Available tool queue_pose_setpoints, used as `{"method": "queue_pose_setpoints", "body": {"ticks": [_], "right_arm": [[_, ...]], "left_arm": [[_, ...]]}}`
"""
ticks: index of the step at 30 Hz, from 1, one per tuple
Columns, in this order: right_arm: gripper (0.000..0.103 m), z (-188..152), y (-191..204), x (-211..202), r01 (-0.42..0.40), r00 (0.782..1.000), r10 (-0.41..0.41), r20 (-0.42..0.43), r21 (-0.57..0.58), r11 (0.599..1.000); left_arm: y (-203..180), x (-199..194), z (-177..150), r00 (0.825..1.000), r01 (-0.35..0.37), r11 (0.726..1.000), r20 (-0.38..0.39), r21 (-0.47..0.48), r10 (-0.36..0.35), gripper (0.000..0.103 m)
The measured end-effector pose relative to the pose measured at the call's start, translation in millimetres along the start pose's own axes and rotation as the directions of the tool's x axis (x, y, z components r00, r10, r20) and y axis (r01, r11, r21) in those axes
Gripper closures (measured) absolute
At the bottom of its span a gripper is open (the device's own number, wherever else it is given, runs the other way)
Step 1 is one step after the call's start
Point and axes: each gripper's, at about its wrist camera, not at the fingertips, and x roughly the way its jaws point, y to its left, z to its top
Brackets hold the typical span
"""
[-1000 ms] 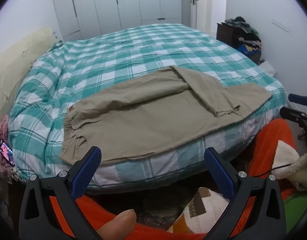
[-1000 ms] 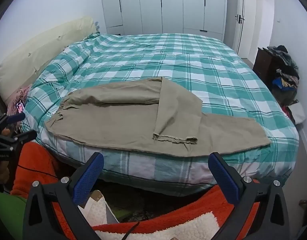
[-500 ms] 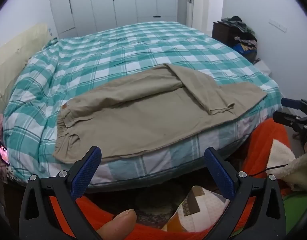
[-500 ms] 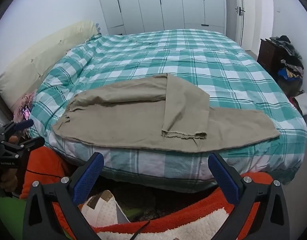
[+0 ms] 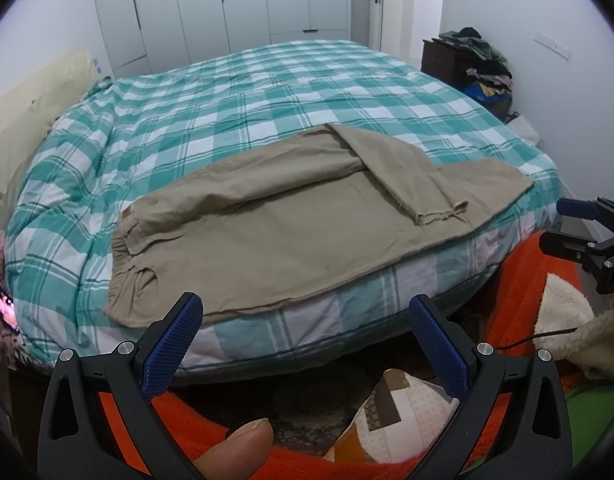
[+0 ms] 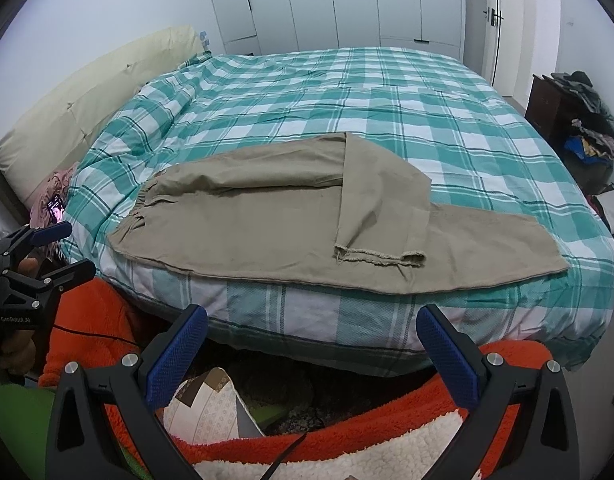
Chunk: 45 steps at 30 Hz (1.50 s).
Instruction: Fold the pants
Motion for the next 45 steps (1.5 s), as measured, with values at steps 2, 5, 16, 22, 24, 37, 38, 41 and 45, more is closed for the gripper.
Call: {"method": "queue_pose_setpoints", "body": {"ticks": [2,5,16,22,24,37,38,41,45], "right_arm": [[0.0,1,0,2,-0.001,1.0,0.001,-0.005,-0.003,1.0],[0.0,1,2,3,-0.003,1.0,0.002,-0.009,-0.013,1.0],[0.0,1,3,9,-0.006,1.0,0.005,-0.022,-0.02,1.0],[0.0,0,3,10,-0.008,1.0,0.007,-0.026,-0.02,1.0],[0.0,-1,3,12,-0.009,1.0,0.009,-0.029,-0.017,1.0],[0.0,-5,6,13,-0.012,0.999,0.012,-0.033,-0.018,1.0],[0.0,-5,6,13,-0.012,0.999,0.011,-0.032,-0.018,1.0],[0.0,-5,6,13,-0.012,0.999,0.012,-0.033,-0.017,1.0],[0.0,-5,7,13,-0.012,0.999,0.012,-0.033,-0.016,1.0]], "left_arm": [[1,1,0,1.0,-0.001,1.0,-0.001,0.002,0.001,0.001],[1,1,-1,1.0,0.001,1.0,-0.003,0.0,-0.001,0.001],[4,4,-1,1.0,0.003,1.0,-0.011,-0.002,-0.003,0.001],[2,8,-2,1.0,0.005,1.0,-0.019,0.002,-0.005,0.001],[1,8,-3,1.0,0.005,1.0,-0.018,0.002,-0.005,0.001],[1,8,-3,1.0,0.004,1.0,-0.017,0.002,-0.004,0.001],[-1,8,-3,1.0,0.004,1.0,-0.016,0.003,-0.004,0.001],[-2,8,-4,1.0,0.004,1.0,-0.015,0.004,-0.004,0.001],[-2,8,-4,1.0,0.004,1.0,-0.016,0.003,-0.004,0.001]]}}
